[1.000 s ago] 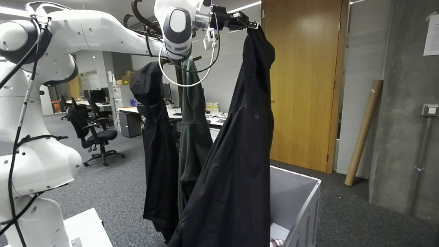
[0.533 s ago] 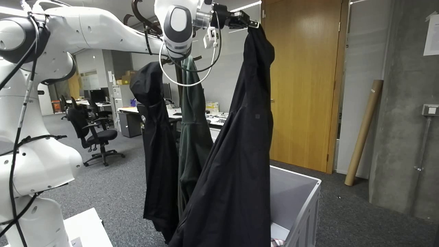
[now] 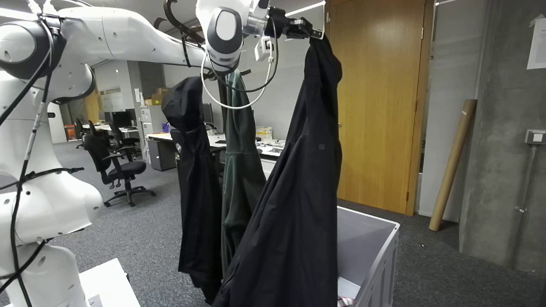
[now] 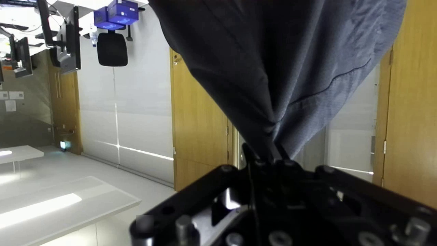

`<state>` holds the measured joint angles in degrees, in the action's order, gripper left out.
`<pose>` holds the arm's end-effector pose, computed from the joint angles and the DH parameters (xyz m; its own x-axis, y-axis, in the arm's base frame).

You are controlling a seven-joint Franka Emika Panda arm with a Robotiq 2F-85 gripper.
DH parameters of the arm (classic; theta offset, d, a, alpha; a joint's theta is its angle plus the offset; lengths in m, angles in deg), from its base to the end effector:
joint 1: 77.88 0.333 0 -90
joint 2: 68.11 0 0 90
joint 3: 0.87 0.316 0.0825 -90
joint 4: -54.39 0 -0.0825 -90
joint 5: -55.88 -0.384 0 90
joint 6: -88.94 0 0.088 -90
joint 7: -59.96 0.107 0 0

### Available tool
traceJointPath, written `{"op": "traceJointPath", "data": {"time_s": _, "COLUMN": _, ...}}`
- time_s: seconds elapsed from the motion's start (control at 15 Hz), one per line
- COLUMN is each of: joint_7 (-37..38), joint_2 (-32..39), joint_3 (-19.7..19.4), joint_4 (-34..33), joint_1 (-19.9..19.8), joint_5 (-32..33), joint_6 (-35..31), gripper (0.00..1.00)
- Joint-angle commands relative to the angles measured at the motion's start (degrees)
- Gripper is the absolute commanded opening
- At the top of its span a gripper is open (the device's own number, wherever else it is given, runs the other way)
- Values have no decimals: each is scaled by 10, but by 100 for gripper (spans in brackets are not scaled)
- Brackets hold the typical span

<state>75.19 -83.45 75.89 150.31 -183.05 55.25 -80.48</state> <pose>0.5577 -0.1763 0.7673 0.1777 -0.1237 0.9763 -0.5339 -0.8455 -0.0099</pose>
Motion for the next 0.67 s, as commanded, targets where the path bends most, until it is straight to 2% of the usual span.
{"op": "traceJointPath", "data": {"time_s": 0.0, "joint_7": -4, "joint_2": 58, "joint_3": 88, "joint_4": -58, "joint_1": -61, "joint_5": 9, "joint_6": 32, "gripper": 0}}
{"op": "traceJointPath", "data": {"time_s": 0.4, "joint_7": -30, "joint_2": 105, "joint_3": 239, "joint_4": -65, "joint_1": -152, "joint_5": -23, "joint_6": 38, "gripper": 0}}
{"op": "traceJointPath", "data": {"time_s": 0.6, "joint_7": -52, "joint_2": 105, "joint_3": 308, "joint_4": -57, "joint_1": -197, "joint_5": -76, "joint_6": 43, "gripper": 0}}
